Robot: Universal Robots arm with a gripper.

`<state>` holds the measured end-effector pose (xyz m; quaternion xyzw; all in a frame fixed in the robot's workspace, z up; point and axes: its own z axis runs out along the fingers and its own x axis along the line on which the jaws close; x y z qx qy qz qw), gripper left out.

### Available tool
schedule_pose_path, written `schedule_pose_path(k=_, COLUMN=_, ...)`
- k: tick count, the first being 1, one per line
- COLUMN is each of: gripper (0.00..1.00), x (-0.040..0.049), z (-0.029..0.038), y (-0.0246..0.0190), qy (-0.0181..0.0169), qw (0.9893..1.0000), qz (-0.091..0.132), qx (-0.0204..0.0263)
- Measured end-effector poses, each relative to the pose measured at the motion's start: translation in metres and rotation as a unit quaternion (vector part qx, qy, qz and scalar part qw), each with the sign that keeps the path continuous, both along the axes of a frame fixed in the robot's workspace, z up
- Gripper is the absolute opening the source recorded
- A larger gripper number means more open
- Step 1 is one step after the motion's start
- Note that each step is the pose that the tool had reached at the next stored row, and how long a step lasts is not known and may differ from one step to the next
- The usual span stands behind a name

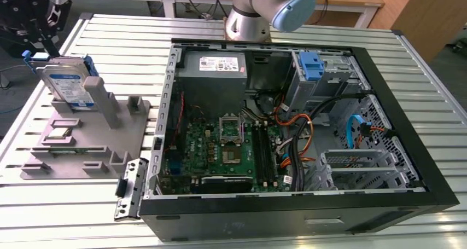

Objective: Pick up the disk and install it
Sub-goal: 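Pick up the disk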

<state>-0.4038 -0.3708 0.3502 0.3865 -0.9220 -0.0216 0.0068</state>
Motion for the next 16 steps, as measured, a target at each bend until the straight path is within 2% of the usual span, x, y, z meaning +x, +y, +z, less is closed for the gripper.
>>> schedule_pose_path(k=4, gripper=0.11, x=0.0, z=-0.0004, y=0.0, qy=0.0, qw=0.9994, qz=0.034, qx=0.0004)
schedule_pose_path(k=8, gripper=0.11, x=0.0, z=-0.0008, y=0.0, qy=0.0, qw=0.9977, qz=0.068, qx=0.0009)
schedule_pose_path(k=16, gripper=0.11, x=0.0, z=-0.0008, y=0.0, qy=0.0, qw=0.9973, qz=0.073, qx=0.0008)
